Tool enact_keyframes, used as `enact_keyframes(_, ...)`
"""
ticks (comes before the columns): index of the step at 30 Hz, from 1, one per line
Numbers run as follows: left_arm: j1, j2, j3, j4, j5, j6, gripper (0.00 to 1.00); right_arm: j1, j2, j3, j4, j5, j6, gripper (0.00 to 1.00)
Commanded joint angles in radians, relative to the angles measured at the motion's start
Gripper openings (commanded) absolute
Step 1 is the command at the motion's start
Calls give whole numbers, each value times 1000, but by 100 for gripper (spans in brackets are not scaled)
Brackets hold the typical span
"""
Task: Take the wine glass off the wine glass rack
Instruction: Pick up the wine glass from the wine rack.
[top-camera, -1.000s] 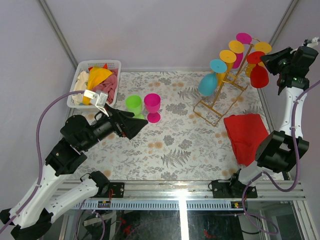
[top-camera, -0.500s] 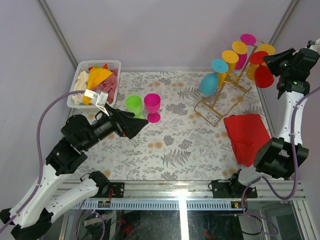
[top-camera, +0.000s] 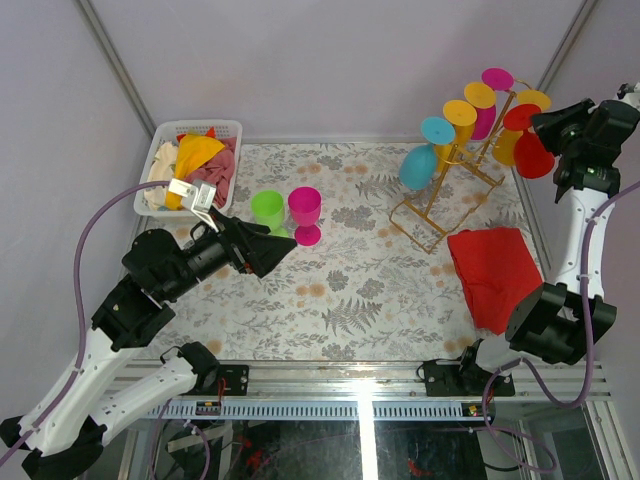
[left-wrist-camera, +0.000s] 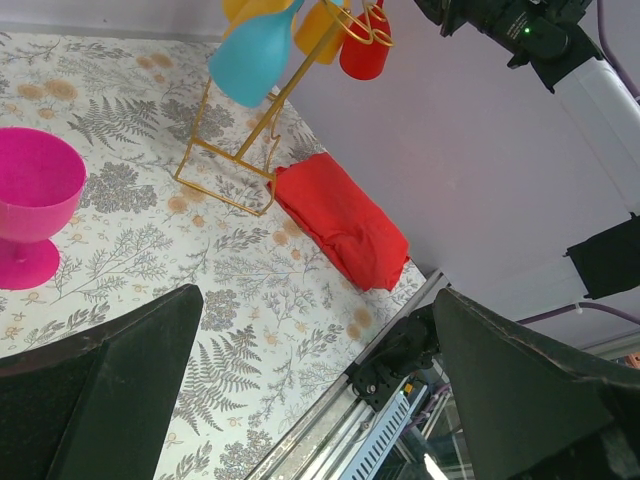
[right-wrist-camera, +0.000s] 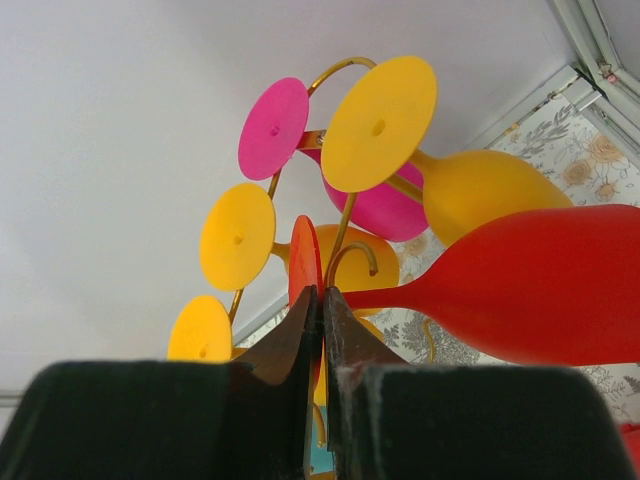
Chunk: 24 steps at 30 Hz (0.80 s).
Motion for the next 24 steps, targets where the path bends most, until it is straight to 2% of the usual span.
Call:
enact_keyframes(1, 7, -3, 14, 26, 17, -6, 100, 1, -57, -1, 49, 30, -29, 2)
enact_keyframes(11, 6, -1, 10, 27, 6, -7, 100, 0, -150, -50, 45, 66, -70, 2)
enact_keyframes(16, 7, -1, 7, 29, 1, -6, 100, 1, -195, -77, 24, 32, -76, 0)
enact_keyframes(24, 7, -4, 3, 26, -44, -21, 100, 0, -439, -211, 29, -41, -84, 0)
